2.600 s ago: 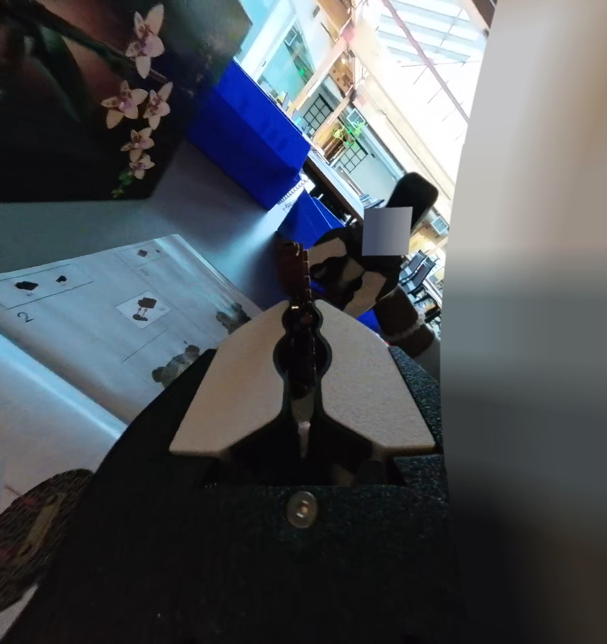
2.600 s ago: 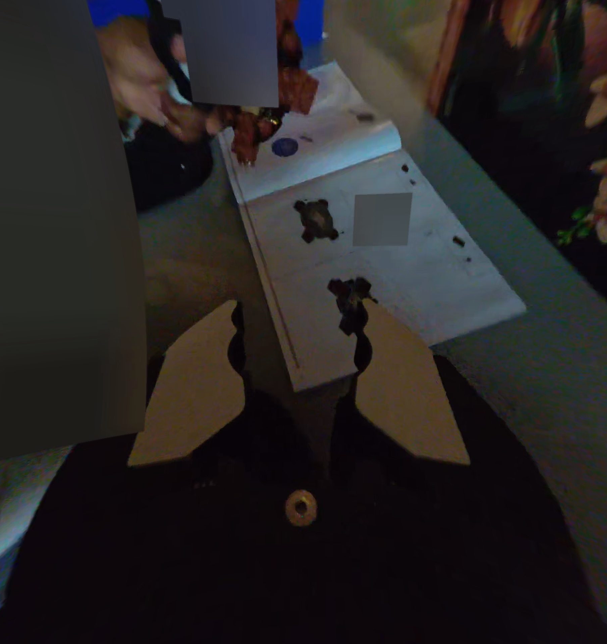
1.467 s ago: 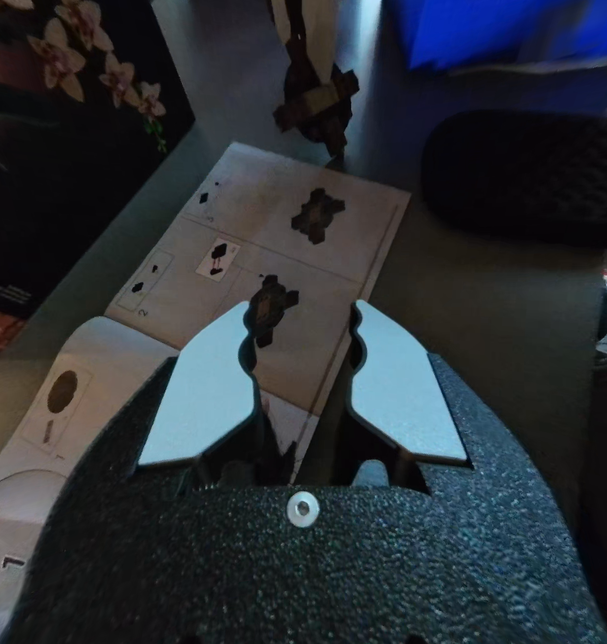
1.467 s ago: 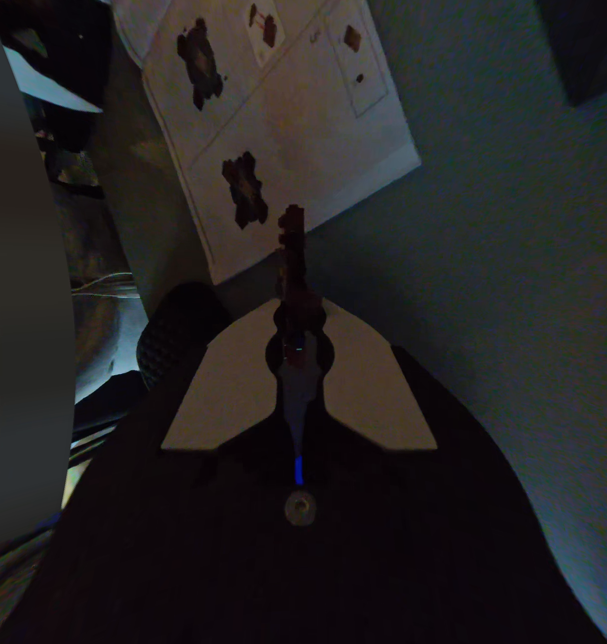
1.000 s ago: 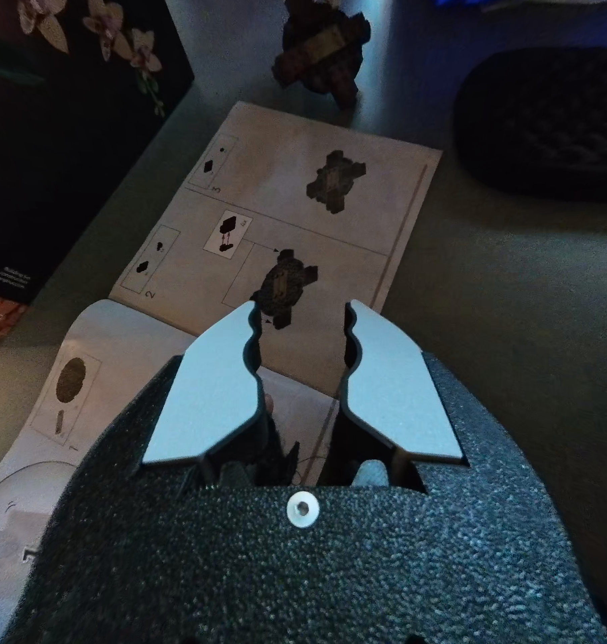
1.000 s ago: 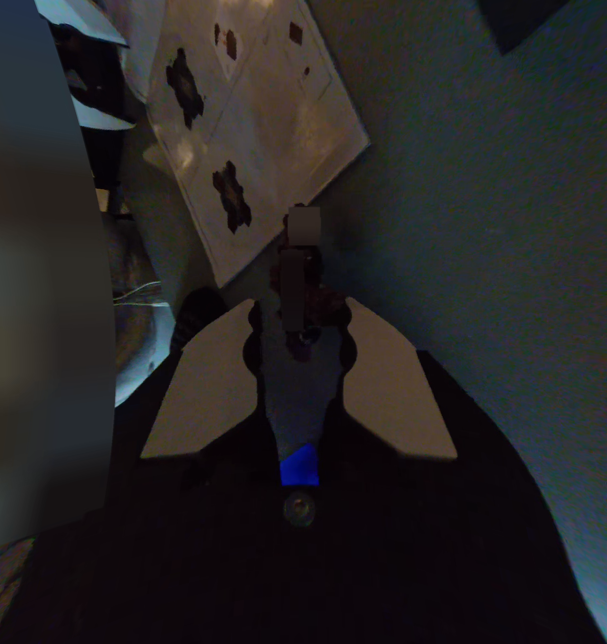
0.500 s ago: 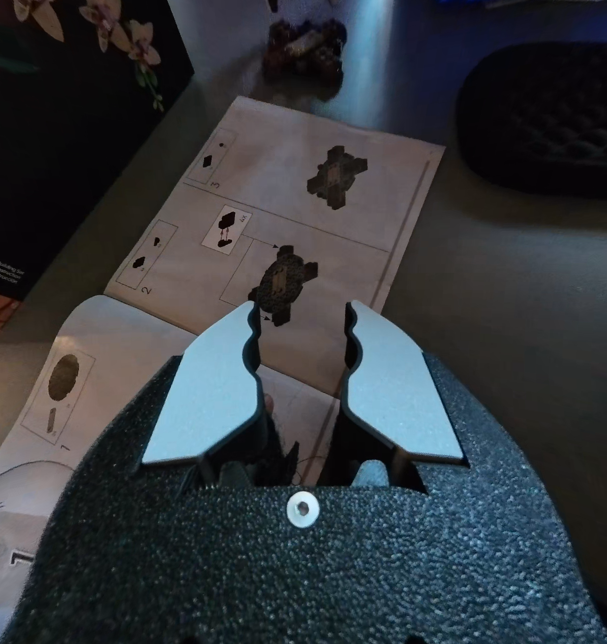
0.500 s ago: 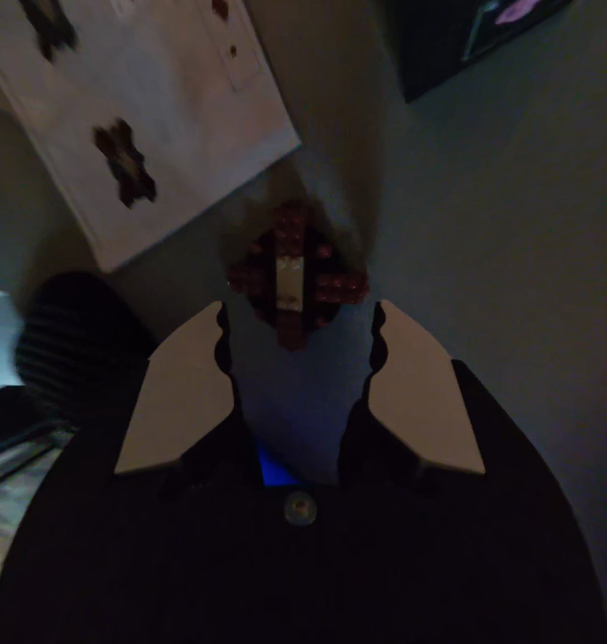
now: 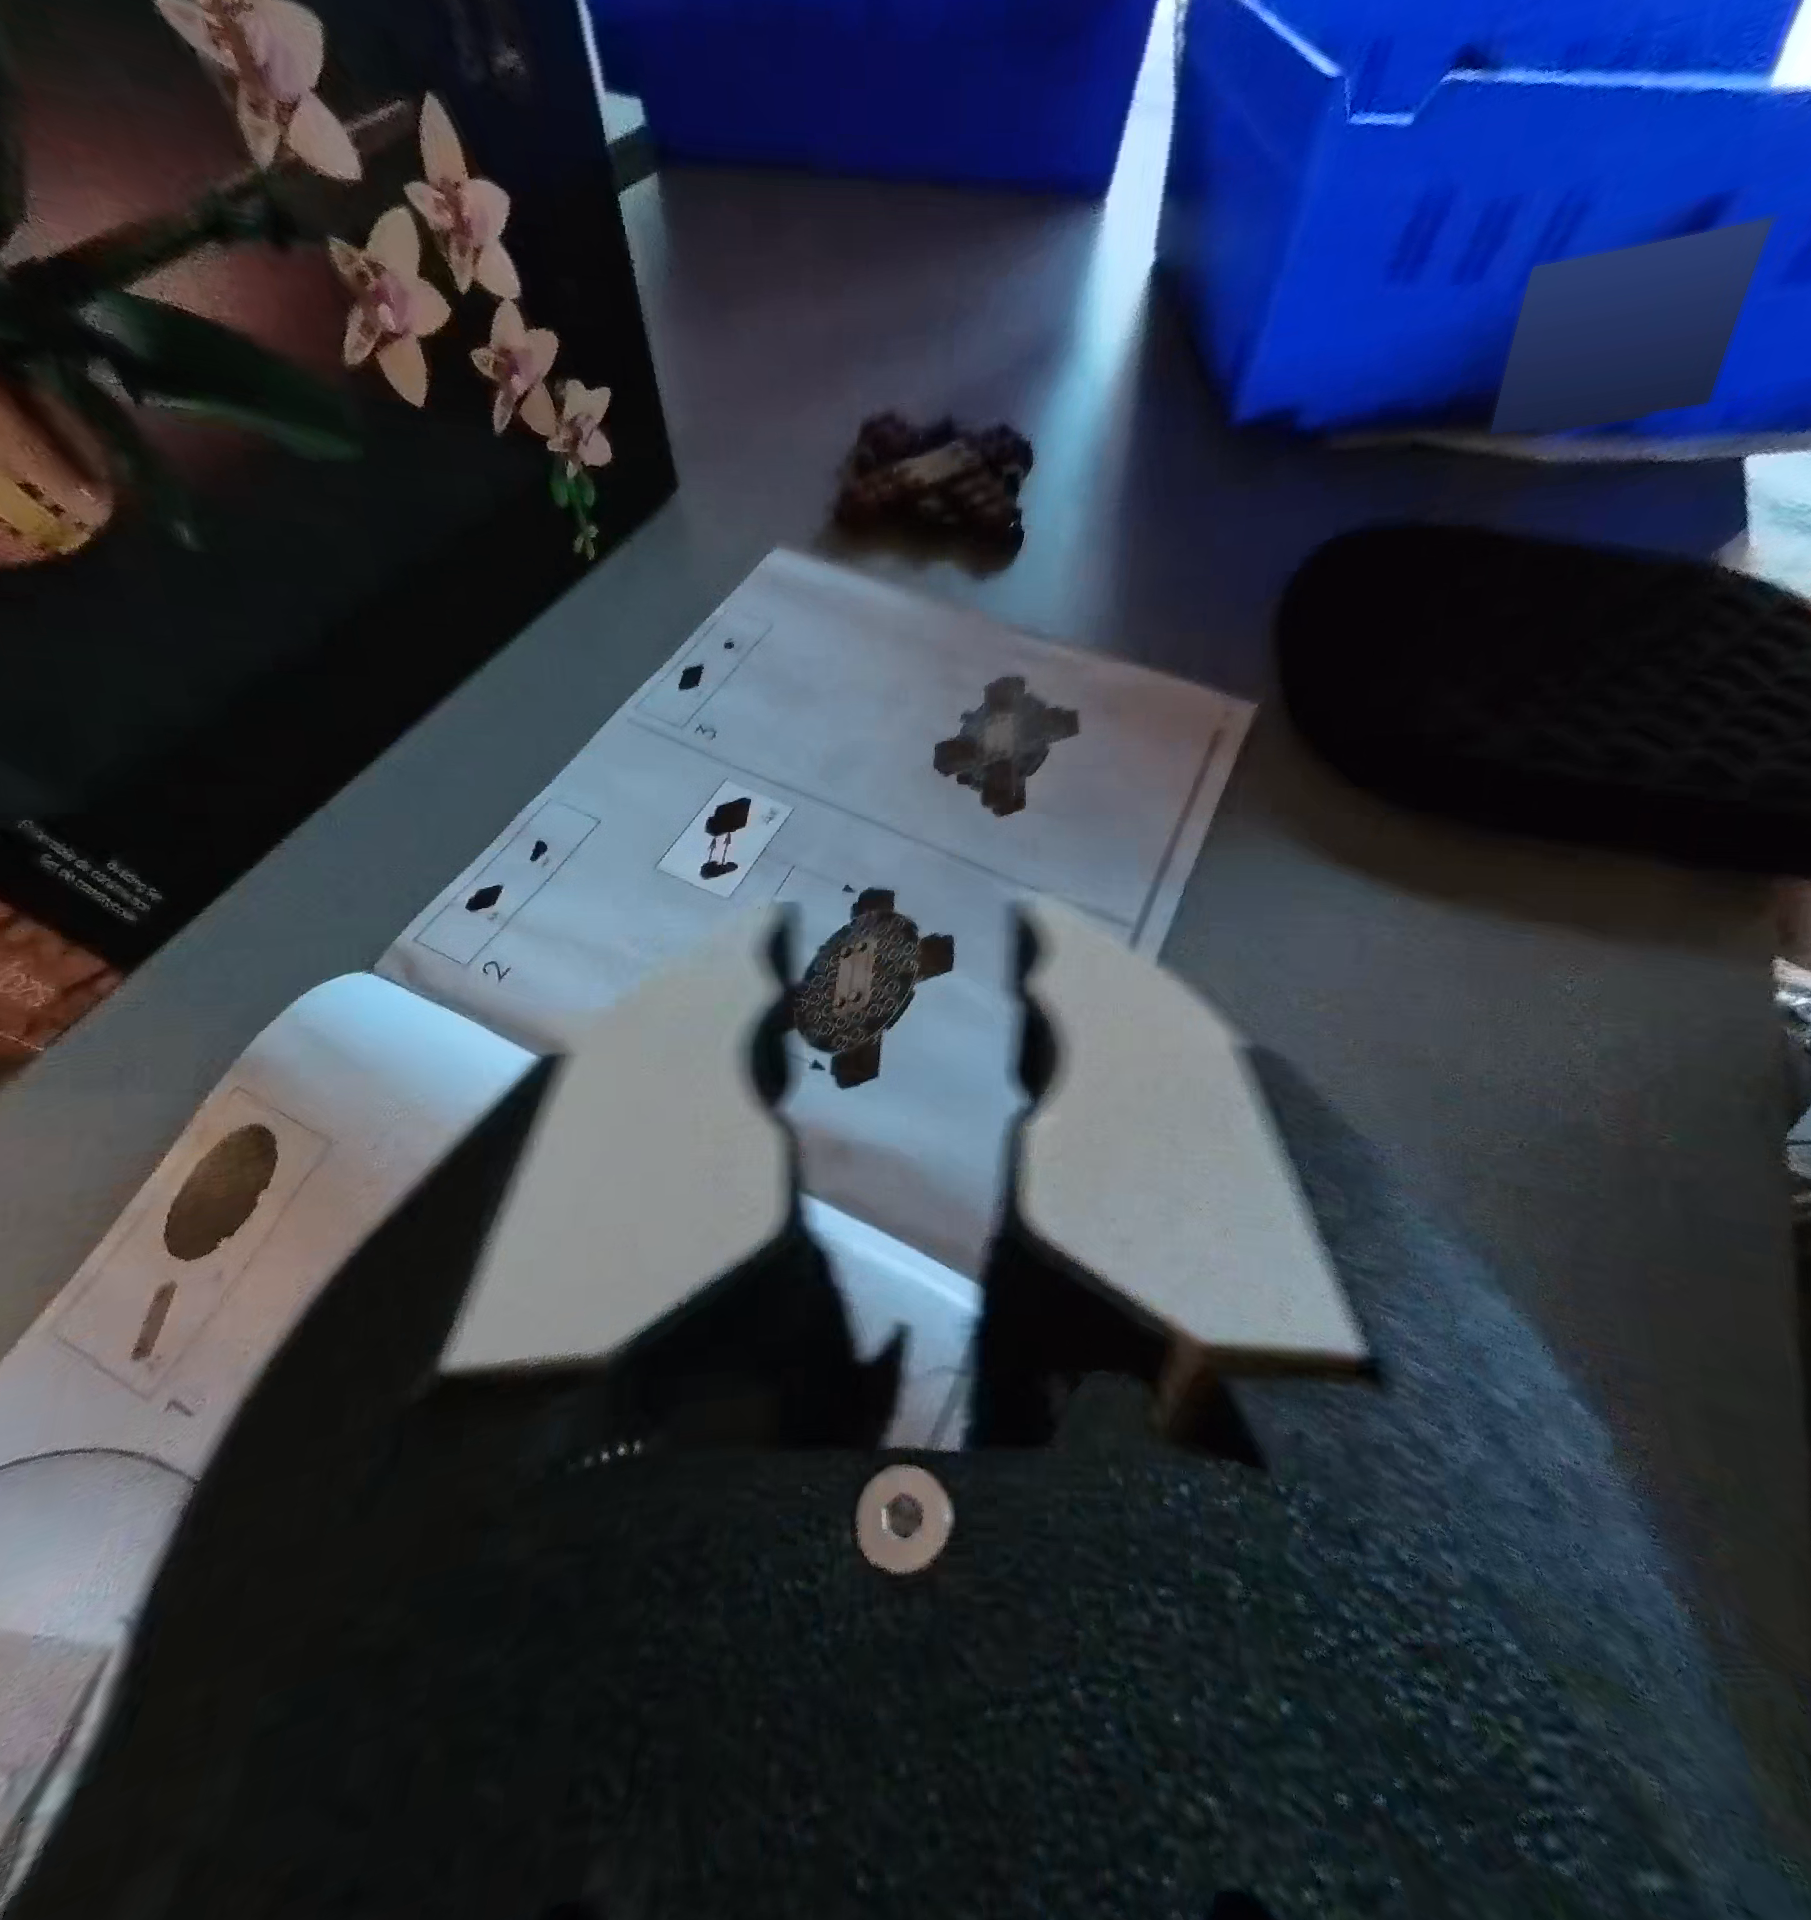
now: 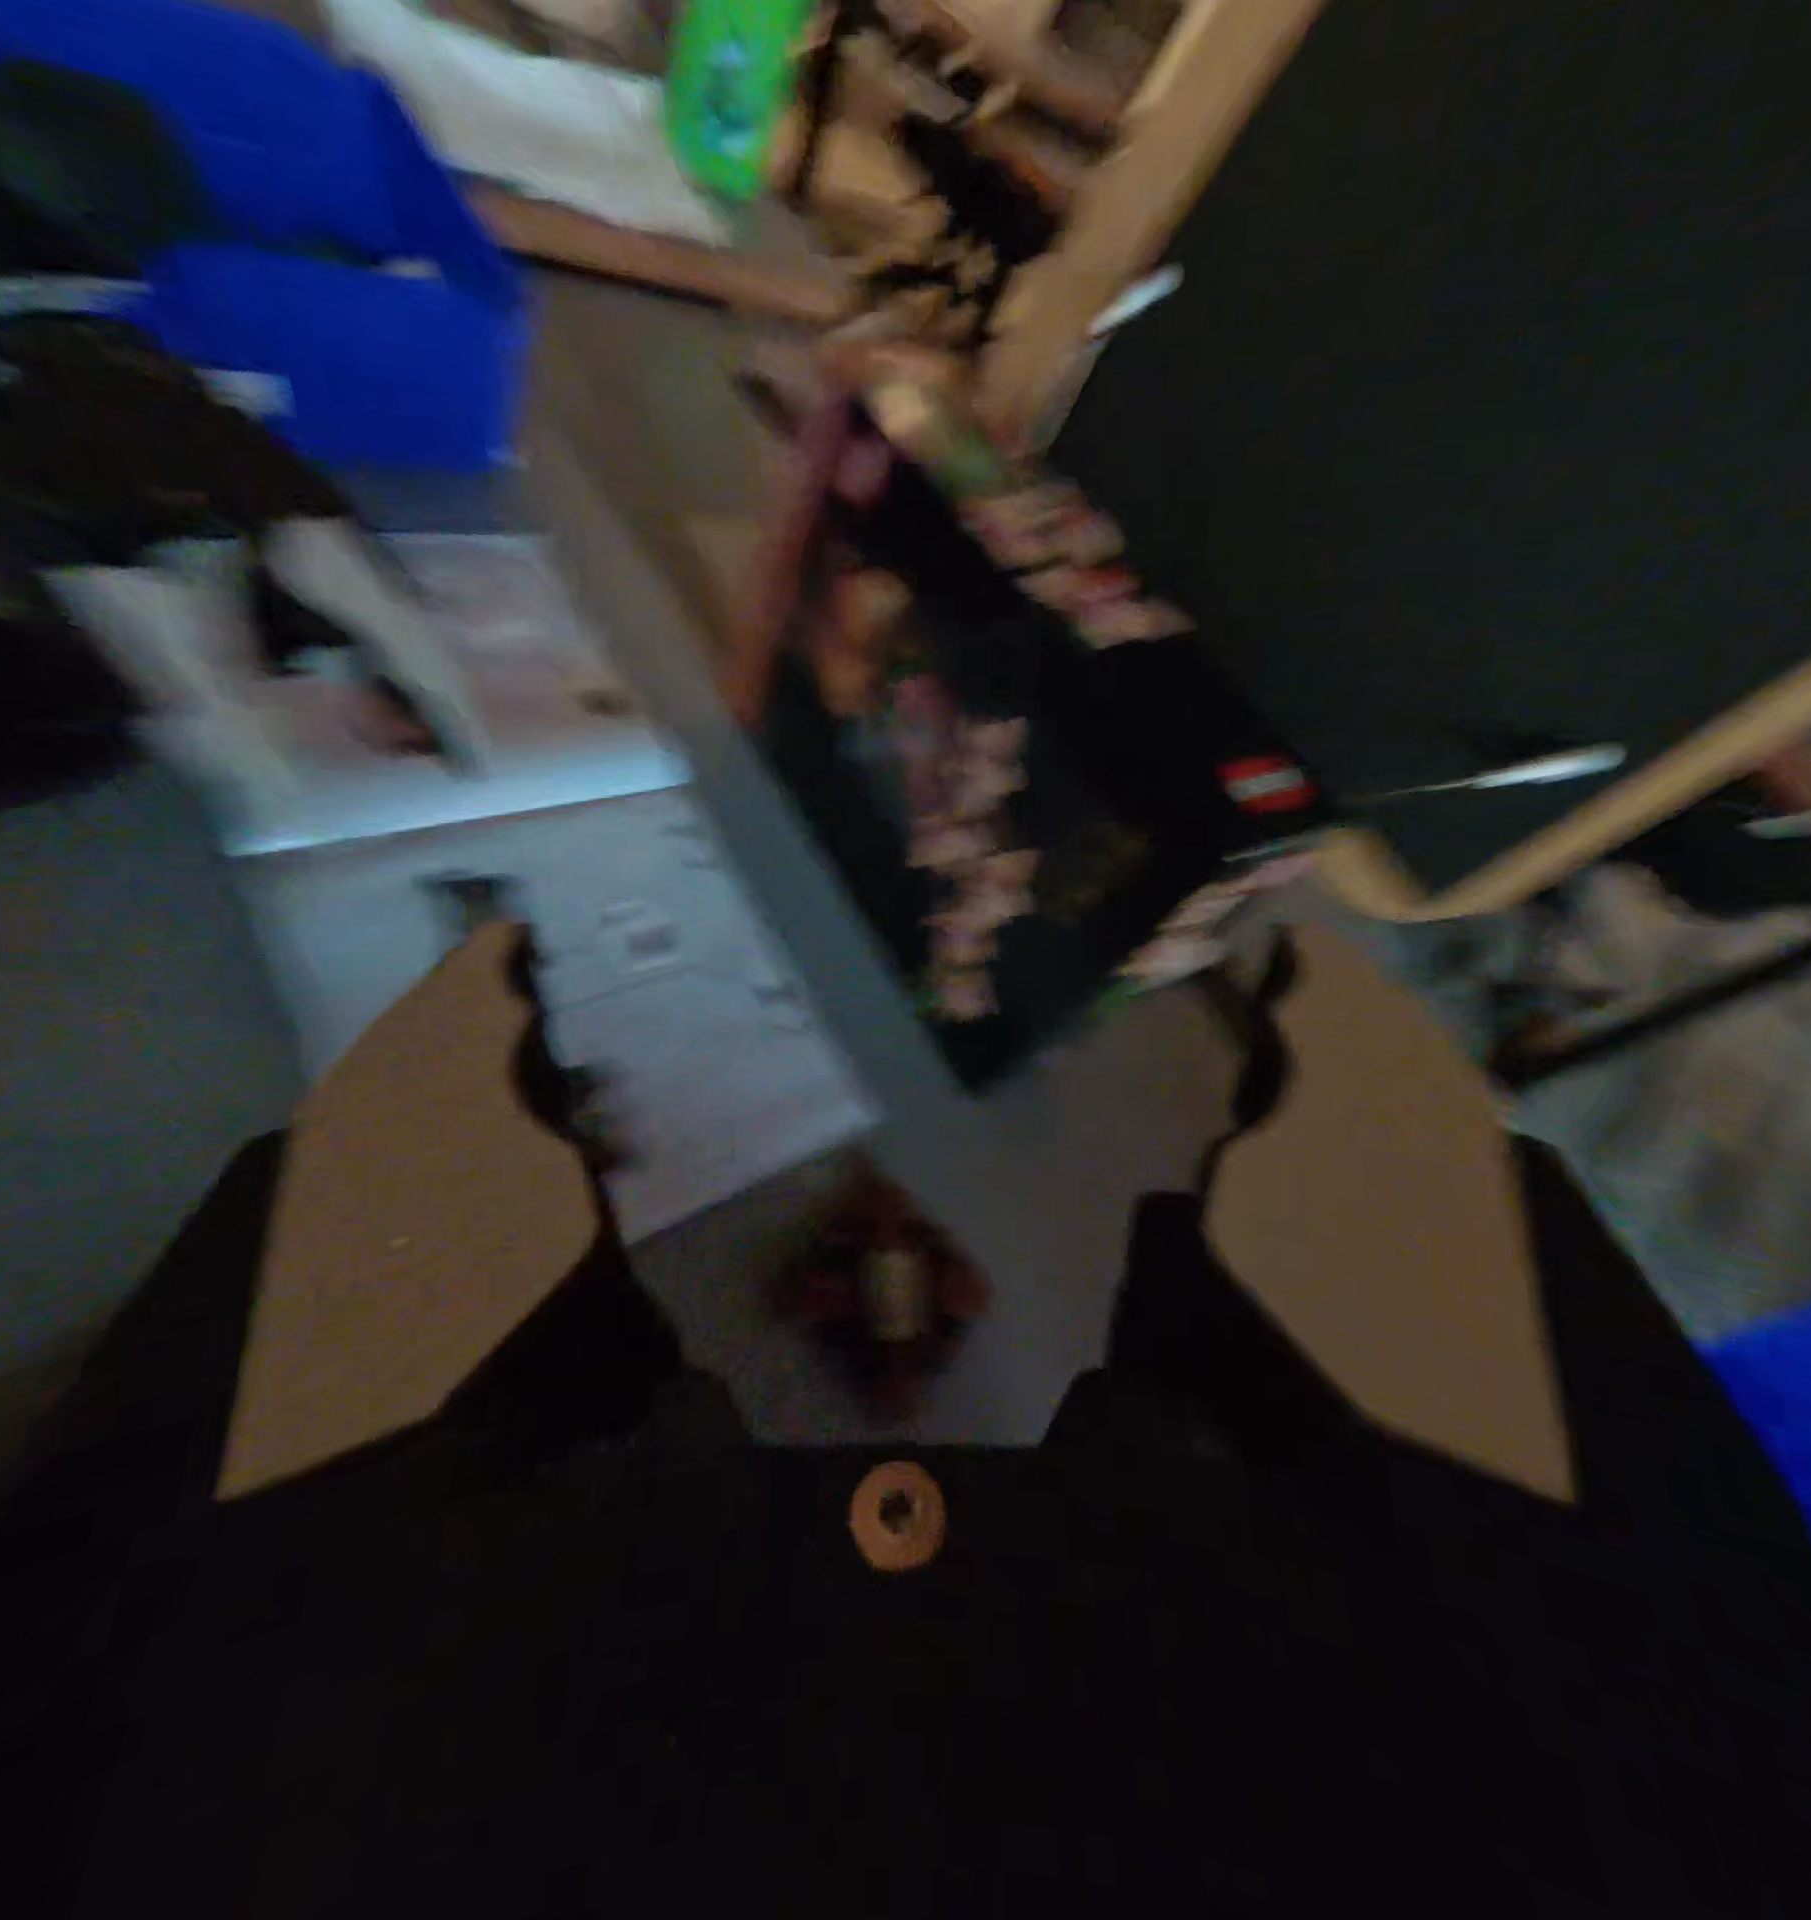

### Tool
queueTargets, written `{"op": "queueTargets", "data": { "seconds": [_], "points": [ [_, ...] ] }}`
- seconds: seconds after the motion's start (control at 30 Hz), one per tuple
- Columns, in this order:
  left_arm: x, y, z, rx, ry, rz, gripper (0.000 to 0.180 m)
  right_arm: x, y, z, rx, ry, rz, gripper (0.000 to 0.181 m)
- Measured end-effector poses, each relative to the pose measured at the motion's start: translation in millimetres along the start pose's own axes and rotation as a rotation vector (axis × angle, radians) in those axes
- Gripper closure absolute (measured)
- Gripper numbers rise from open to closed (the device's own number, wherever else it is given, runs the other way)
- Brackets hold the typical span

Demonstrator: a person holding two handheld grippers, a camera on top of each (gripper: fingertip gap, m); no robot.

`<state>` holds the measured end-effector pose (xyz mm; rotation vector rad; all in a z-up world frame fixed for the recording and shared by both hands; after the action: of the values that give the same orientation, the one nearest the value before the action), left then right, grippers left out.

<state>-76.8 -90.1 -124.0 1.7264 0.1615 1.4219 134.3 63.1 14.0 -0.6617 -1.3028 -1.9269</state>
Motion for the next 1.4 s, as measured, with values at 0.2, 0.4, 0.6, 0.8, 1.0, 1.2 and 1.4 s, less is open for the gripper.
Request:
{"op": "queueTargets", "data": {
  "seconds": [0.2,0.4,0.6,0.8,1.0,1.2,1.4],
  "points": [
    [-13,-16,7,-0.01,-0.045,-0.136,0.17,-73,-38,-80,0.281,0.158,-0.237,0.136],
    [-20,-28,9,0.018,-0.102,-0.257,0.172,-102,-70,-102,0.455,0.156,-0.3,0.154],
    [-24,-34,10,0.018,-0.136,-0.307,0.172,-113,-85,-104,0.487,0.21,-0.4,0.15],
    [-25,-34,8,0.001,-0.12,-0.301,0.172,-115,-89,-101,0.468,0.253,-0.417,0.153],
    [-25,-33,9,0.002,-0.125,-0.297,0.171,-114,-89,-99,0.472,0.248,-0.402,0.154],
    [-25,-33,8,-0.003,-0.116,-0.297,0.169,-113,-87,-97,0.47,0.226,-0.371,0.159],
    [-25,-34,8,0.003,-0.118,-0.297,0.168,-109,-88,-97,0.416,0.242,-0.307,0.175]
  ]
}}
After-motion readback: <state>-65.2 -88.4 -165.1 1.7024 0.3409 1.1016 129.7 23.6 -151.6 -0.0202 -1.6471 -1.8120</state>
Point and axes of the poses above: each gripper's, where its closed fingertips meet, y back along the fingers, x out of its top, z = x × y across the jaws, the point moved 7 cm from there along y, back along the fingers, and after that the axes turned 15 degrees about -z, right-handed, at the moved point
